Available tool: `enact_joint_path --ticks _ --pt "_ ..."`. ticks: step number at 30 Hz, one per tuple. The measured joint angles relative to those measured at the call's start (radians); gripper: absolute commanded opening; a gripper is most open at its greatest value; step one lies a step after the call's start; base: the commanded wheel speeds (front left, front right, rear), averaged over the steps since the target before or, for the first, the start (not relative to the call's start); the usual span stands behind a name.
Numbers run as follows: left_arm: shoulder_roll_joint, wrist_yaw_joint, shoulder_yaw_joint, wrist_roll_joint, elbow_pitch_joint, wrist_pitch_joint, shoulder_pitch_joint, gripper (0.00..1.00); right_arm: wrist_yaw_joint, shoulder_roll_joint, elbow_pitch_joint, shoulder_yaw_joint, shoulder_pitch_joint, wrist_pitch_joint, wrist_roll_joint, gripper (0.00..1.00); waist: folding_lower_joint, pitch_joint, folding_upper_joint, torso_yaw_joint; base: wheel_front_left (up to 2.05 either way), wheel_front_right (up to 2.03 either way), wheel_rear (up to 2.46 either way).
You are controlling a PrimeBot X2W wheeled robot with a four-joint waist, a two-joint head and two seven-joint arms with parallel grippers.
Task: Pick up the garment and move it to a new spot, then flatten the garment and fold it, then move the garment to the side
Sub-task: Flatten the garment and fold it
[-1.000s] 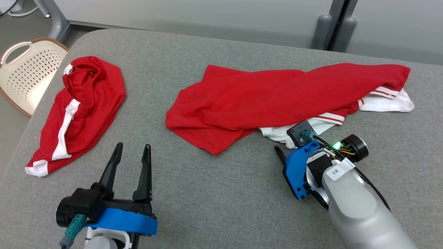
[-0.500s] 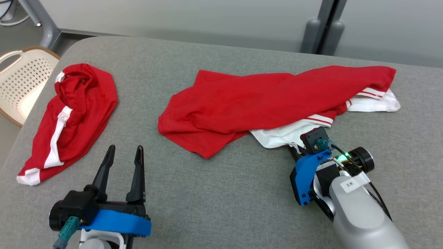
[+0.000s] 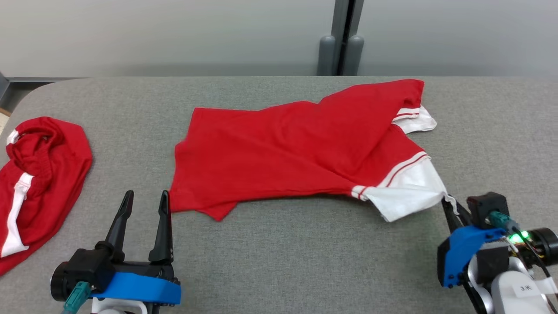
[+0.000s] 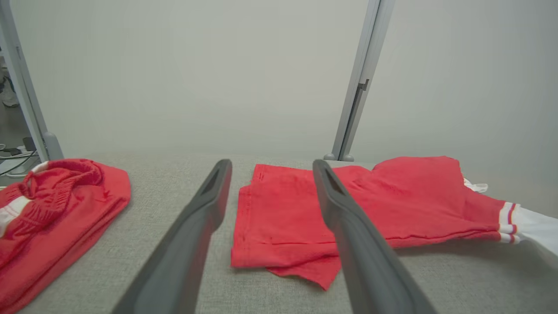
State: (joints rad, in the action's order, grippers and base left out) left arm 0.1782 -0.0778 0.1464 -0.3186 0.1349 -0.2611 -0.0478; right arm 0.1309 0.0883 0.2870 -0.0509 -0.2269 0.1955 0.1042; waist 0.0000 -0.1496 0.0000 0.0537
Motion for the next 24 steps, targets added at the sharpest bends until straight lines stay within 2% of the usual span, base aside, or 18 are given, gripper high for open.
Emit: enact_joint_path --ticks 5,9,10,11,19,24 --pt "0.002 0.007 0.003 -0.004 -0.003 0.004 0.009 1.0 0.0 -0.009 -0.121 -0.081 0.095 0.04 0.016 0.0 0.0 0.001 0.0 -0.028 0.0 0.0 0.0" --pt "0.006 0.008 0.009 -0.005 -0.005 0.006 0.022 1.0 0.0 -0.016 -0.143 -0.125 0.125 0.045 0.025 0.0 0.0 0.007 0.0 -0.037 0.0 0.0 0.0" --pt "0.009 0.008 0.009 -0.005 -0.005 0.009 0.025 1.0 0.0 -0.016 -0.143 -0.135 0.129 0.046 0.027 0.18 0.0 0.009 0.0 -0.038 0.0 0.0 0.0" --pt "0.01 0.008 0.01 -0.005 -0.006 0.01 0.027 1.0 0.0 -0.017 -0.139 -0.144 0.132 0.049 0.026 1.0 0.0 0.012 0.0 -0.038 0.0 0.0 0.0" --pt "0.017 0.019 0.016 -0.007 -0.008 0.02 0.062 1.0 0.0 -0.033 -0.16 -0.17 0.187 0.065 -0.043 1.0 0.0 0.052 0.0 -0.036 0.0 0.0 0.0" --pt "0.021 0.034 0.013 -0.015 -0.011 0.023 0.091 1.0 0.0 -0.036 -0.223 -0.184 0.215 -0.015 -0.159 1.0 -0.0001 0.074 0.0 -0.049 0.0 0.0 0.0"
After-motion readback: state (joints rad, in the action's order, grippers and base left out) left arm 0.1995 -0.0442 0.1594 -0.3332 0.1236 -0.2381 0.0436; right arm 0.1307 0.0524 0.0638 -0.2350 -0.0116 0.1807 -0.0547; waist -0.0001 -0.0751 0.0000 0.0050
